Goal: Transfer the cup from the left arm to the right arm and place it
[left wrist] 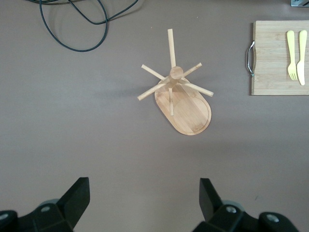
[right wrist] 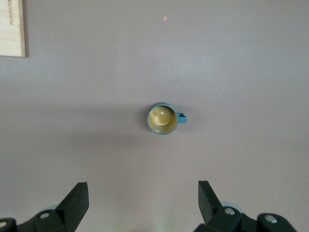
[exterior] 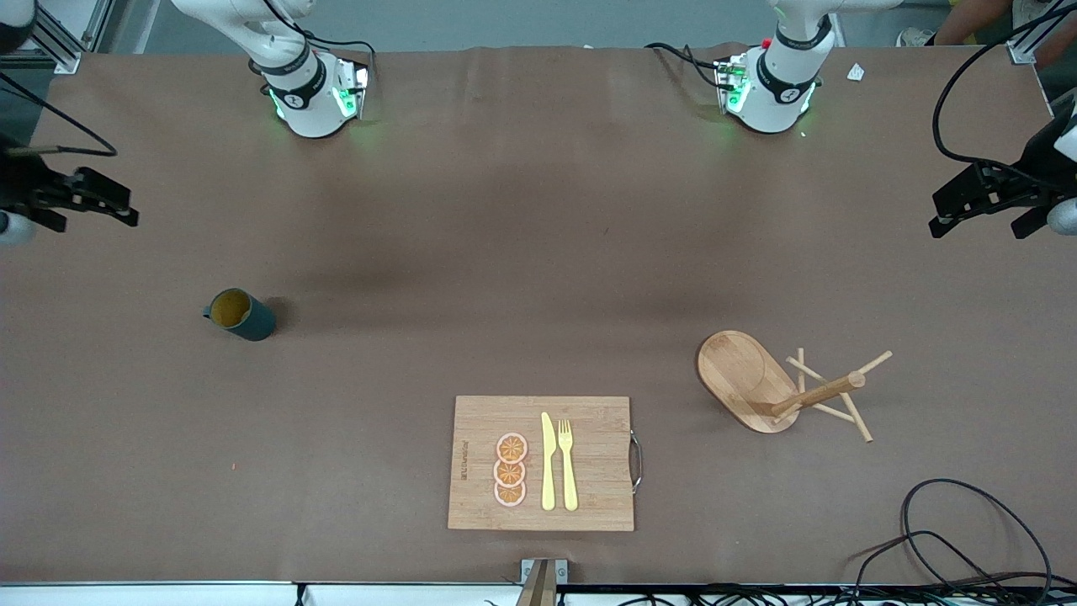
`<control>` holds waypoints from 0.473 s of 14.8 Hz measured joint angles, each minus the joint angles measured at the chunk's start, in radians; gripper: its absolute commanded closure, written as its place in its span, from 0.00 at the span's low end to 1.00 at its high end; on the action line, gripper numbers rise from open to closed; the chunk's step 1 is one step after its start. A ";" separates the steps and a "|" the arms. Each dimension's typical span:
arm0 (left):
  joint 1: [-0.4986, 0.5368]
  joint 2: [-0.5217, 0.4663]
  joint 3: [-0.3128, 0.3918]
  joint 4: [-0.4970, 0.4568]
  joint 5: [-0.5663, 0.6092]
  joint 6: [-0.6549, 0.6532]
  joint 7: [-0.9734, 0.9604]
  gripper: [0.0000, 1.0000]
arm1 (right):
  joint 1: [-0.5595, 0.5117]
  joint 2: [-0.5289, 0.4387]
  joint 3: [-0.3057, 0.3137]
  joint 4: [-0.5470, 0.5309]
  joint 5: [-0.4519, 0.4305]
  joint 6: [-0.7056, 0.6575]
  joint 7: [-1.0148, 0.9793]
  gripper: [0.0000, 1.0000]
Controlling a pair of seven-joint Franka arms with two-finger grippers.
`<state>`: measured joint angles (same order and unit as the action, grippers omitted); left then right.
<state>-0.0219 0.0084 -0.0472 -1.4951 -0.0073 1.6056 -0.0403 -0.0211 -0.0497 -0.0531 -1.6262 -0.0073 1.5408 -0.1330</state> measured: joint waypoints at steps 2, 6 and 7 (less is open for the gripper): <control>0.000 0.000 0.000 0.000 0.000 0.000 0.000 0.00 | -0.004 0.000 -0.001 0.034 -0.022 -0.010 0.001 0.00; 0.000 0.000 0.000 0.000 0.000 0.000 0.000 0.00 | -0.006 0.012 -0.001 0.054 -0.043 -0.017 0.002 0.00; 0.000 0.000 0.000 0.000 0.000 0.000 0.000 0.00 | -0.006 0.018 0.000 0.054 -0.043 -0.023 0.002 0.00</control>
<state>-0.0222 0.0084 -0.0473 -1.4951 -0.0073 1.6056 -0.0403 -0.0267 -0.0318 -0.0528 -1.5717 -0.0498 1.5175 -0.1312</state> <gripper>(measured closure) 0.000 0.000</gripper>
